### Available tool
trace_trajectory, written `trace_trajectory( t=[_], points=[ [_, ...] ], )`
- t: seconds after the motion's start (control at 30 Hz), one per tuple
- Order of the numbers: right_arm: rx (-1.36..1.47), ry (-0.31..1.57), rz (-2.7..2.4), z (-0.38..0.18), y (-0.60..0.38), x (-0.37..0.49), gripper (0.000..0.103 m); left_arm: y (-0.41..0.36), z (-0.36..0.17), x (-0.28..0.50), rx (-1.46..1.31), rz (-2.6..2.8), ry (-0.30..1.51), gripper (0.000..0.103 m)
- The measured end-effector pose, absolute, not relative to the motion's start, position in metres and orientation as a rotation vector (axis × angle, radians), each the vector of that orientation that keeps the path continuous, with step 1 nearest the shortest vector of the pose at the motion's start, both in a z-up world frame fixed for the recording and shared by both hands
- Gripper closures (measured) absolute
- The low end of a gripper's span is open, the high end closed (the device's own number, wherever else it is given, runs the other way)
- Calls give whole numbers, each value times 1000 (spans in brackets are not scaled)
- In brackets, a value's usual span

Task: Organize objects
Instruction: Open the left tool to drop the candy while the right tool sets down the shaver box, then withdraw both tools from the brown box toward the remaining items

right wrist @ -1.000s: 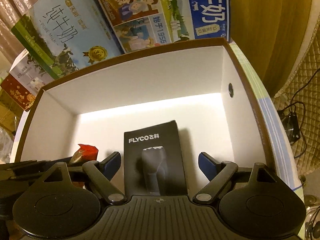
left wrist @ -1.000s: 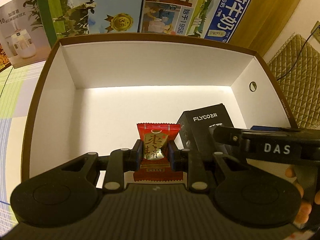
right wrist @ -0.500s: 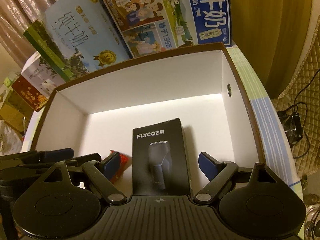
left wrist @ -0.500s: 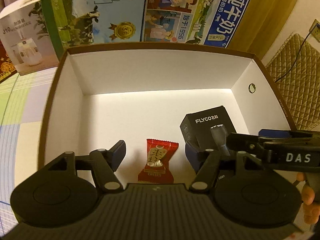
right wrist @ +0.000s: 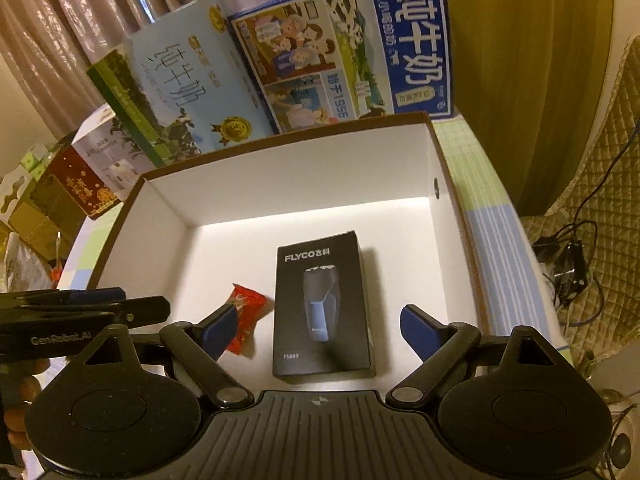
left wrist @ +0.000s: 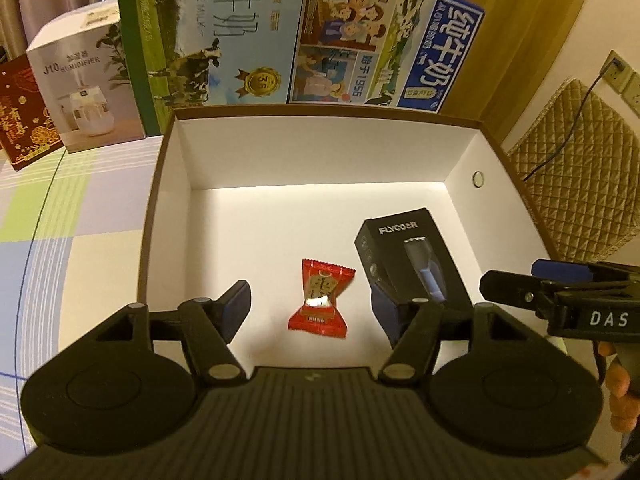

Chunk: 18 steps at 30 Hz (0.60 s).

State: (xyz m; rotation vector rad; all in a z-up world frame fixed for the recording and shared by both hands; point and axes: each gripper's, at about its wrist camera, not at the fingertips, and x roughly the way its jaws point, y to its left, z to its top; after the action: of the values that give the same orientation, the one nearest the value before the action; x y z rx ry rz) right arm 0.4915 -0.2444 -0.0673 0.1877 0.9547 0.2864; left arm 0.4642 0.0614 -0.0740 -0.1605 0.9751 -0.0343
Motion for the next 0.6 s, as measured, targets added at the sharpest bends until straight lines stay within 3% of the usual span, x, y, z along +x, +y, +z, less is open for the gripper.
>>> trace_trajectory(
  t=[0.6],
  points=[
    [157,872,319,-32,-242,408,15,63,-26,365,-175,-34,875,40]
  ],
)
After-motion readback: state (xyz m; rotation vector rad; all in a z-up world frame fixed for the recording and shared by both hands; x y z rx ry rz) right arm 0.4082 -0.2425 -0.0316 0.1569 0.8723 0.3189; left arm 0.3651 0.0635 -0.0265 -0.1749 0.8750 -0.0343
